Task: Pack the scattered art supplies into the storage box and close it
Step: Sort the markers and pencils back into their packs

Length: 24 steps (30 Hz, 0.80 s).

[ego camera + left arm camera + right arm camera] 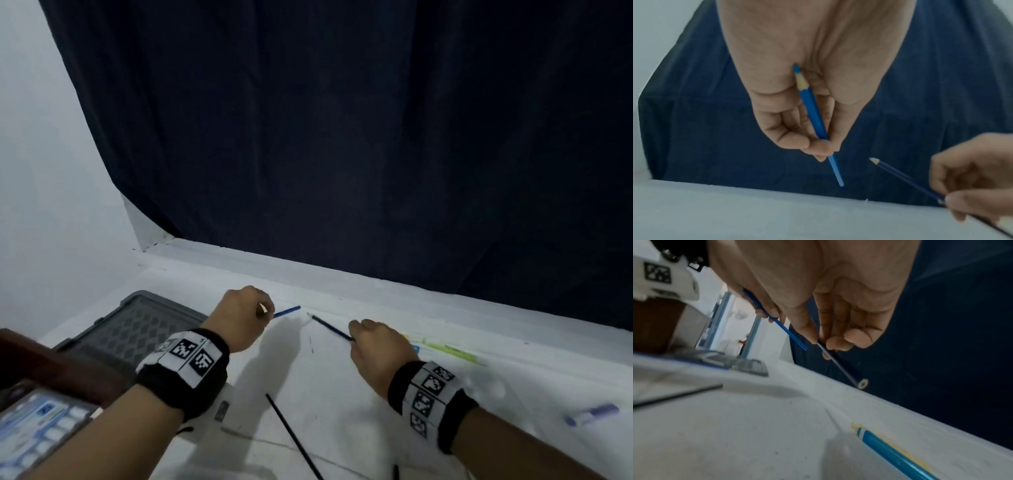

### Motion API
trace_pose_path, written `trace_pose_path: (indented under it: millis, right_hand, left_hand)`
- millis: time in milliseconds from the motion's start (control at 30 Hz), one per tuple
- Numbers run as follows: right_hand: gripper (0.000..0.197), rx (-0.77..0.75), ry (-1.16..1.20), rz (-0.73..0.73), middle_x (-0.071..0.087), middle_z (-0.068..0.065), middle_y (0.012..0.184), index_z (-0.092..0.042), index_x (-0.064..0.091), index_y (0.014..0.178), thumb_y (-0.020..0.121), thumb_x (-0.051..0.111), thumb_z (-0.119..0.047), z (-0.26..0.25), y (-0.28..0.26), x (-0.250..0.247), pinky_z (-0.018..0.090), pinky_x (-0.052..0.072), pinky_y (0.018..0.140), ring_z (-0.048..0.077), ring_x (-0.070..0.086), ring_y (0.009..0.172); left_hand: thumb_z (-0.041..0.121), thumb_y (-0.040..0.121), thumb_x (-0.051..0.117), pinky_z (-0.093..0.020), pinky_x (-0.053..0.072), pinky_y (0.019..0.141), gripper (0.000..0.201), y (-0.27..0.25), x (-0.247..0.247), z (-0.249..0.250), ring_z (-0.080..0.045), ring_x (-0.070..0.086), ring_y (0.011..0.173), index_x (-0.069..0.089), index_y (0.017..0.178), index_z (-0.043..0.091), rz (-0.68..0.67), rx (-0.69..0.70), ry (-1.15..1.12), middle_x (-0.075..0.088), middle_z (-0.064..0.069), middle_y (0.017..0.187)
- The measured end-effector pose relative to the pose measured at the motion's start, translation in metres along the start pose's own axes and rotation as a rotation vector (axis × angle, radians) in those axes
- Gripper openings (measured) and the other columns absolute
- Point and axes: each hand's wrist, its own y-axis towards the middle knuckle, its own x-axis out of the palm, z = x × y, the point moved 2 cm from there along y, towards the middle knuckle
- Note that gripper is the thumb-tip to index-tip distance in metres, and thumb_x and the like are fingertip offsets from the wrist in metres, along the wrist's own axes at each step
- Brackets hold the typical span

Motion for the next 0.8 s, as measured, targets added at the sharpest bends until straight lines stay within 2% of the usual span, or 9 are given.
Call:
trace_pose_path:
  millis: [67, 133, 233, 333, 500, 567, 633, 700, 800]
  right_hand:
    - [0.007, 0.049, 0.183, 0.106, 0.06, 0.004, 0.099, -0.016, 0.047, 0.1, 0.098, 0.043, -0.021, 0.007, -0.028, -0.018, 0.031, 0.039, 0.067, 0.025, 0.056, 0.085]
    - [0.009, 0.131, 0.394, 0.212, 0.061, 0.002, 0.083, -0.016, 0.046, 0.091, 0.095, 0.048, -0.023, 0.018, -0.059, -0.028, 0.035, 0.046, 0.063, 0.024, 0.055, 0.071]
    - [0.006, 0.274, 0.723, 0.288, 0.064, 0.002, 0.073, -0.018, 0.05, 0.09, 0.092, 0.055, -0.016, 0.033, -0.105, -0.03, 0.037, 0.052, 0.061, 0.023, 0.059, 0.063]
    - [0.013, 0.398, 0.932, 0.263, 0.066, 0.005, 0.07, -0.019, 0.051, 0.091, 0.089, 0.055, -0.008, 0.043, -0.149, -0.024, 0.034, 0.048, 0.057, 0.018, 0.059, 0.057]
    - [0.019, 0.462, 0.995, 0.189, 0.068, 0.008, 0.071, -0.02, 0.046, 0.093, 0.091, 0.055, -0.004, 0.053, -0.209, 0.004, 0.028, 0.044, 0.052, 0.015, 0.058, 0.051]
    - [0.016, 0.465, 0.98, 0.136, 0.067, 0.008, 0.075, -0.019, 0.046, 0.098, 0.093, 0.054, -0.006, 0.054, -0.224, 0.013, 0.024, 0.044, 0.053, 0.013, 0.059, 0.052]
    - [0.015, 0.469, 0.943, 0.1, 0.067, 0.008, 0.078, -0.017, 0.045, 0.103, 0.095, 0.053, -0.008, 0.056, -0.234, 0.019, 0.021, 0.044, 0.053, 0.012, 0.06, 0.053]
    - [0.014, 0.481, 0.915, 0.079, 0.066, 0.009, 0.083, -0.015, 0.044, 0.106, 0.096, 0.052, -0.008, 0.056, -0.24, 0.025, 0.021, 0.045, 0.053, 0.013, 0.061, 0.055]
    - [0.017, 0.506, 0.908, 0.048, 0.065, 0.011, 0.088, -0.015, 0.042, 0.106, 0.095, 0.053, -0.009, 0.056, -0.243, 0.033, 0.029, 0.052, 0.053, 0.017, 0.064, 0.055]
  left_hand:
    - [0.02, 0.091, 0.069, -0.009, 0.044, 0.055, 0.008, -0.029, -0.017, 0.022, -0.005, 0.066, 0.064, 0.07, 0.086, 0.026, 0.085, 0.05, -0.165, 0.07, 0.009, 0.076]
    - [0.023, 0.087, 0.076, -0.012, 0.046, 0.056, 0.007, -0.062, -0.03, 0.041, -0.004, 0.068, 0.062, 0.07, 0.083, 0.025, 0.151, 0.105, -0.335, 0.072, 0.006, 0.067]
    - [0.025, 0.081, 0.082, -0.024, 0.052, 0.067, 0.01, -0.108, -0.037, 0.065, -0.011, 0.069, 0.065, 0.073, 0.079, 0.024, 0.136, 0.182, -0.515, 0.071, 0.002, 0.071]
    - [0.027, 0.078, 0.084, -0.023, 0.046, 0.064, 0.009, -0.145, -0.024, 0.081, -0.012, 0.06, 0.06, 0.075, 0.078, 0.024, 0.088, 0.23, -0.571, 0.064, 0.001, 0.075]
    - [0.024, 0.07, 0.089, -0.024, 0.053, 0.066, 0.029, -0.191, 0.016, 0.101, -0.013, 0.068, 0.068, 0.067, 0.09, 0.023, 0.006, 0.208, -0.714, 0.072, 0.001, 0.073]
    - [0.019, 0.068, 0.091, -0.022, 0.051, 0.062, 0.04, -0.204, 0.033, 0.108, -0.012, 0.064, 0.061, 0.06, 0.093, 0.017, -0.01, 0.175, -0.792, 0.075, -0.001, 0.074]
    - [0.016, 0.065, 0.092, -0.028, 0.053, 0.062, 0.045, -0.211, 0.048, 0.115, -0.012, 0.059, 0.056, 0.055, 0.092, 0.012, -0.039, 0.132, -0.901, 0.077, -0.004, 0.076]
    - [0.013, 0.067, 0.091, -0.038, 0.056, 0.072, 0.043, -0.214, 0.062, 0.121, -0.018, 0.064, 0.063, 0.056, 0.093, 0.01, -0.069, 0.099, -0.978, 0.077, -0.008, 0.077]
    - [0.01, 0.074, 0.087, -0.039, 0.058, 0.082, 0.029, -0.21, 0.084, 0.127, -0.018, 0.072, 0.071, 0.063, 0.09, 0.007, -0.1, 0.08, -0.995, 0.075, -0.01, 0.072]
